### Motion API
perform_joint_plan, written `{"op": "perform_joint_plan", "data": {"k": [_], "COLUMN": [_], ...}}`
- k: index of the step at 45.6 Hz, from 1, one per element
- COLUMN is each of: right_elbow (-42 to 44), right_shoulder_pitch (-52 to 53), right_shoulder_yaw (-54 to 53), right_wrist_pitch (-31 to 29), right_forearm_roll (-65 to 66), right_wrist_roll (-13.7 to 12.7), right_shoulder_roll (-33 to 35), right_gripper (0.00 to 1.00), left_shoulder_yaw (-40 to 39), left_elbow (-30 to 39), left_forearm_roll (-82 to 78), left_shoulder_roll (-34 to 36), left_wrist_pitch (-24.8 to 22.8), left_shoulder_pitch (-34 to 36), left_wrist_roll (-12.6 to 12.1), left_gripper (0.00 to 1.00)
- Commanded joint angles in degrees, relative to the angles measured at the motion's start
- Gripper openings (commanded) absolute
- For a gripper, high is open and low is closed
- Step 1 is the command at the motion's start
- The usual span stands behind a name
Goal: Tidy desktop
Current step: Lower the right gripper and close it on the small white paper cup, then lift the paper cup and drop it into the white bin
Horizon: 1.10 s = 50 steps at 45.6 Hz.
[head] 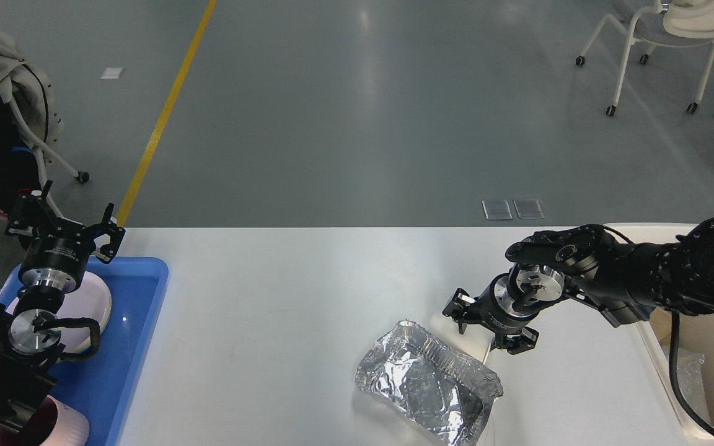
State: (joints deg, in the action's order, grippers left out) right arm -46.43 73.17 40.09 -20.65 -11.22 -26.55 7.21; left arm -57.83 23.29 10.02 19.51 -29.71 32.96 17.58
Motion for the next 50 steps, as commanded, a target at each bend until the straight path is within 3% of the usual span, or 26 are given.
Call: {"op": "perform_joint_plan", "data": {"k": [1, 2, 3, 30, 40, 50], "right_elbow": [0.2, 0.2, 0.2, -0.2, -6.6, -20.1], "right_shoulder_pitch": [-0.4, -0.4, -0.4, 2.4, 12.1, 31.0], "right_shoulder_yaw": [-0.8, -1.1, -1.2, -1.8, 1.0, 7.6], "right_wrist_pitch": [-0.4, -0.4, -0.4, -0.8, -3.2, -9.6], "right_forearm_roll": [0.0, 0.0, 0.0, 0.4, 0.2, 0.4], "right_wrist_roll": [0.0, 0.0, -0.1, -0.3, -0.4, -0.4], "right_shoulder_roll": [-0.1, -0.1, -0.1, 0.6, 4.6, 11.3], "right_gripper": [0.18, 0.05, 0.00, 0.00, 0.00, 0.00], "left_shoulder_yaw": [0.0, 0.0, 0.0, 0.0, 0.0, 0.0], "left_elbow": [0.0, 0.0, 0.0, 0.0, 0.0, 0.0], "left_forearm_roll": [0.0, 0.0, 0.0, 0.0, 0.0, 0.0], "left_shoulder_roll": [0.0, 0.0, 0.0, 0.0, 0.0, 0.0], "left_wrist_pitch": [0.0, 0.0, 0.0, 0.0, 0.0, 0.0], "left_shoulder_pitch": [0.0, 0.0, 0.0, 0.0, 0.0, 0.0], "left_wrist_roll": [0.1, 0.0, 0.1, 0.1, 0.0, 0.0], "left_gripper": [0.98, 0.98, 0.98, 0.98, 0.98, 0.98]}}
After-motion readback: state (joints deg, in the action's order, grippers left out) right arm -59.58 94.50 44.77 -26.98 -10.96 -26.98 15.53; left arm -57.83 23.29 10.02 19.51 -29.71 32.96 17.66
